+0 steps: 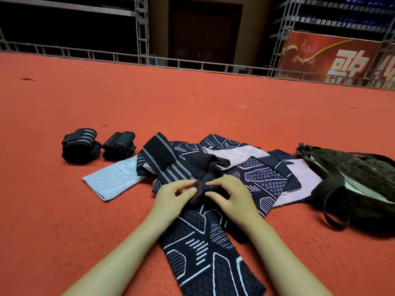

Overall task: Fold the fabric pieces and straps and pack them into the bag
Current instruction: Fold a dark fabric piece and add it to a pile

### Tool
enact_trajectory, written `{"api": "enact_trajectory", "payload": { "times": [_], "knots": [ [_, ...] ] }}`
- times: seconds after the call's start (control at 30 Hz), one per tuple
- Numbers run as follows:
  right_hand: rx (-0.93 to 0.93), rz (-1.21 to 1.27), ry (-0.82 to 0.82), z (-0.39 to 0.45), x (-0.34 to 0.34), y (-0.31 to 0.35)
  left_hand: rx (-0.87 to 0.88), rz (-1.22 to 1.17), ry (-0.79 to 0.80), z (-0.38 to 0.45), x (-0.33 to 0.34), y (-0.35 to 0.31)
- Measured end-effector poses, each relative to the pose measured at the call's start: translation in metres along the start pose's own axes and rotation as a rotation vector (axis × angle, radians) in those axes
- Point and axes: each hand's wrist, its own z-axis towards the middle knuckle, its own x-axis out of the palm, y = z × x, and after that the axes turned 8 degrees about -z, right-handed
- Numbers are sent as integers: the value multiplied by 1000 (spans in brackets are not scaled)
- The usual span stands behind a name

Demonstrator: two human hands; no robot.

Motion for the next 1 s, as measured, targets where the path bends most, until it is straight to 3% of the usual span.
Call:
{"api": "enact_trajectory", "payload": {
  "times": [0.23, 0.4, 0.53, 0.63, 0.67, 0.87, 1.0],
  "knots": [
    [151, 314, 4, 2, -5, 2, 18, 50, 183, 3, -11, -9],
    [367, 365, -204, 9, 0, -4, 3, -37, 120, -1, 6, -17],
    [415, 259, -283, 14, 3, -10, -6, -35, 50, -8, 19, -20],
    [722, 283, -577, 20, -30, -51, -10, 14, -58, -25, 9, -10],
    [757, 239, -584, 19, -43, -67, -14, -6, -74, -29, 6, -7],
    [529, 12, -366, 26, -39, -67, 12, 42, 62, -17, 5, -12],
    [222, -324, -435, 30, -38, -33, 22, -18, 5, -13, -2, -11]
  ]
}}
